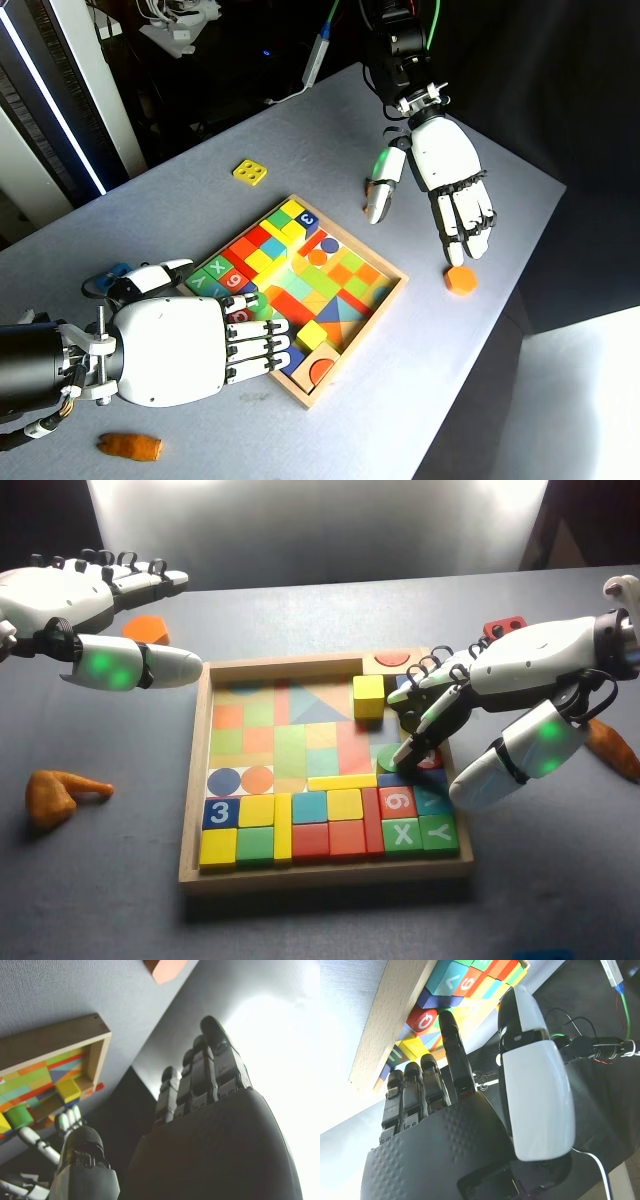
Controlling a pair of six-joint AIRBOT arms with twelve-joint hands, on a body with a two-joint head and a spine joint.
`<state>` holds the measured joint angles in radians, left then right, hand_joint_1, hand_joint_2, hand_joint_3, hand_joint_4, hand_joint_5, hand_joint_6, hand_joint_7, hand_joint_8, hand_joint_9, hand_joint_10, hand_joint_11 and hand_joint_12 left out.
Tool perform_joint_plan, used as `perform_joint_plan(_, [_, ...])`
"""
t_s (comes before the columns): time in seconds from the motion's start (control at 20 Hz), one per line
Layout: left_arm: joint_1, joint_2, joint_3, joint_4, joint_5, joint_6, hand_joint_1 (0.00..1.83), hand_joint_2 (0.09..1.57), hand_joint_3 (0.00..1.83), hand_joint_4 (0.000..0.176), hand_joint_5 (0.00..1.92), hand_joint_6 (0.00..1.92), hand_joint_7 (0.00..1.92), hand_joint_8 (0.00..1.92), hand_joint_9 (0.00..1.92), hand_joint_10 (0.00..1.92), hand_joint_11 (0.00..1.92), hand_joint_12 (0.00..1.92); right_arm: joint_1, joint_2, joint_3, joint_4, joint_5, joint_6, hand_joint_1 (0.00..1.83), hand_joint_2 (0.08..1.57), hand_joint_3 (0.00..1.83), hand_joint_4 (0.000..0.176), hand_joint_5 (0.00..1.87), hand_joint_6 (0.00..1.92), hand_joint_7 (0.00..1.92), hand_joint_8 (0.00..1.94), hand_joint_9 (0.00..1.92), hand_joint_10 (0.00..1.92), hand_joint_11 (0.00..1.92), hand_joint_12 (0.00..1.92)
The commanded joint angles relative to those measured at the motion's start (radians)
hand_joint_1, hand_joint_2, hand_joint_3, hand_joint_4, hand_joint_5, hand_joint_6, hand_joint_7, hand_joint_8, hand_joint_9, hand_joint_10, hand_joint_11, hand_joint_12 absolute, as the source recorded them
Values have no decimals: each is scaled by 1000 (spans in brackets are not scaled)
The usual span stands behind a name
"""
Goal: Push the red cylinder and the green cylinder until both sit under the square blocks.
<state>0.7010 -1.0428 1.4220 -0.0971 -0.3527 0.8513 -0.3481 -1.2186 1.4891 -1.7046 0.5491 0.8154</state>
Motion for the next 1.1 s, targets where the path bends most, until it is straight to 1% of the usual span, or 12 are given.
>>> perform_joint_plan(0.0, [-8, 7, 3, -12, -115, 0, 0, 1048, 0, 151, 16, 0, 0, 0, 77, 10, 0, 670, 8, 9, -1, -2, 6, -7, 192, 1070, 0, 176, 581, 1, 0, 0, 0, 0, 0, 62])
perform_joint_plan(0.1, [-8, 7, 3, -12, -115, 0, 0, 1052, 0, 146, 18, 1, 0, 0, 111, 13, 0, 783, 30, 9, -6, -1, 8, -16, 179, 1070, 0, 175, 579, 1, 0, 0, 0, 0, 0, 22])
perform_joint_plan(0.15, [-8, 7, 3, -12, -115, 0, 0, 1062, 0, 145, 17, 0, 0, 0, 250, 25, 30, 1073, 42, 9, -9, 9, 11, -29, 227, 1064, 0, 167, 584, 4, 3, 1, 0, 0, 0, 0])
perform_joint_plan(0.35, [-7, 12, -1, -34, -117, 23, 0, 1070, 1, 118, 29, 2, 0, 0, 201, 4, 0, 1016, 79, 10, -13, 95, 40, -91, 255, 1074, 2, 144, 573, 1, 3, 0, 0, 0, 35, 18])
perform_joint_plan(0.4, [-7, 17, -6, -45, -119, 38, 0, 1091, 5, 102, 30, 1, 0, 0, 179, 3, 0, 963, 87, 12, -15, 129, 49, -117, 254, 1073, 1, 117, 592, 8, 24, 8, 0, 0, 43, 23])
perform_joint_plan(0.45, [-5, 21, -9, -47, -122, 38, 0, 1079, 0, 105, 24, 1, 0, 0, 160, 3, 0, 915, 93, 17, -19, 167, 57, -144, 263, 1068, 0, 109, 604, 11, 36, 11, 0, 0, 57, 33])
perform_joint_plan(0.55, [-7, 27, -15, -48, -131, 38, 0, 1057, 0, 141, 22, 0, 0, 0, 142, 2, 0, 921, 105, 50, -48, 267, 58, -226, 335, 1043, 1, 64, 635, 2, 64, 2, 0, 0, 0, 544])
perform_joint_plan(0.6, [-9, 29, -17, -48, -133, 38, 0, 1074, 3, 147, 22, 0, 0, 0, 117, 5, 0, 844, 108, 58, -53, 296, 58, -250, 319, 1046, 2, 41, 637, 2, 53, 0, 0, 0, 0, 567])
perform_joint_plan(0.7, [-3, 39, -25, -53, -143, 38, 0, 1084, 3, 146, 26, 1, 0, 0, 106, 2, 0, 782, 114, 72, -57, 376, 60, -312, 281, 1035, 0, 47, 641, 1, 50, 0, 0, 0, 0, 524])
perform_joint_plan(0.8, [6, 47, -33, -67, -166, 38, 0, 1095, 1, 143, 25, 1, 0, 0, 71, 9, 0, 622, 110, 90, -63, 472, 64, -382, 277, 1028, 0, 0, 603, 0, 4, 0, 0, 0, 0, 321])
perform_joint_plan(1.0, [30, 86, -82, -97, -256, 38, 12, 1112, 0, 117, 19, 1, 0, 0, 127, 12, 0, 923, 43, 137, -79, 790, 110, -581, 257, 1034, 1, 0, 559, 5, 10, 4, 0, 0, 0, 5])
perform_joint_plan(1.05, [38, 101, -99, -102, -287, 37, 9, 1113, 0, 121, 10, 6, 0, 0, 148, 13, 0, 1039, 23, 143, -79, 872, 131, -627, 214, 1043, 4, 20, 498, 0, 12, 4, 0, 0, 0, 0])
